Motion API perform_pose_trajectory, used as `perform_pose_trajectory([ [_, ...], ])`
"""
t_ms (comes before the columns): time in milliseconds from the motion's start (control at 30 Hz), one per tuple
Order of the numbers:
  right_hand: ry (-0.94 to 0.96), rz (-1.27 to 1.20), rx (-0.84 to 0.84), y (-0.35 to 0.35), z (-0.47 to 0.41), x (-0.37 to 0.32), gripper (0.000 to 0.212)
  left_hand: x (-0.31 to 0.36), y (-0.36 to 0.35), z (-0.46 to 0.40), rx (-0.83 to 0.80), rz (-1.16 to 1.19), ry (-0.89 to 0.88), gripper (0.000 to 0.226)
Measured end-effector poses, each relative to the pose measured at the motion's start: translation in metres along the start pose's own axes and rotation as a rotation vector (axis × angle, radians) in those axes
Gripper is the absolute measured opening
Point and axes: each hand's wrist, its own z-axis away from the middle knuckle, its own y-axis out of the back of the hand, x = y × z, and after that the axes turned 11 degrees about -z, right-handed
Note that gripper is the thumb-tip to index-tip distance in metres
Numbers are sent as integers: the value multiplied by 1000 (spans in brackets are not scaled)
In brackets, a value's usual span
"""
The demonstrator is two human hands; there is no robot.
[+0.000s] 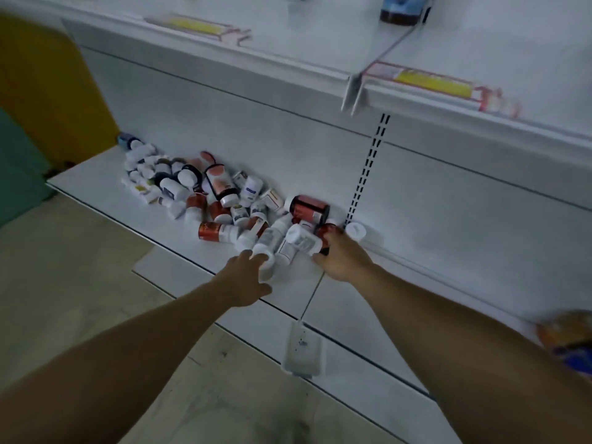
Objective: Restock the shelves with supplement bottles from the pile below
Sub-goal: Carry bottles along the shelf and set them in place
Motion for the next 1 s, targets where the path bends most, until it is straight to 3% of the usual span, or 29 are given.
perform_pose_trajectory([
  [267, 52, 190, 3, -53, -80, 11, 67, -28, -44, -81, 3, -92, -94, 82],
  [400, 45, 241, 66, -69, -90, 20, 61, -29, -51, -89, 161, 47, -69, 60],
  [500, 166, 169, 157, -67, -82, 20, 56, -27, -39, -81, 202, 299, 53, 61],
  [567, 203, -27, 182, -58, -68, 13, 54, -27, -26, -67, 243, 575, 186, 60],
  [667, 102, -382, 157, -34, -33, -7, 47, -26, -5, -33, 217, 1199, 294, 54],
  [733, -3, -632, 87, -19, -2, -19, 55, -24, 6, -9, 166, 1509, 277, 46],
  [800, -104, -798, 62, -5, 29, -29, 58, -17, 15, 13, 92, 1624, 232, 30],
  [867, -175, -918, 86, 11, 61, -41, 40, -8, 24, 34, 31, 1714, 182, 17],
  [933, -215, -1032, 118, 25, 93, -52, 27, 2, 31, 55, -37, 1791, 126, 15],
  [1000, -236, -1018, 159, 33, 125, -55, 30, 10, 36, 74, -109, 1839, 41, 18],
])
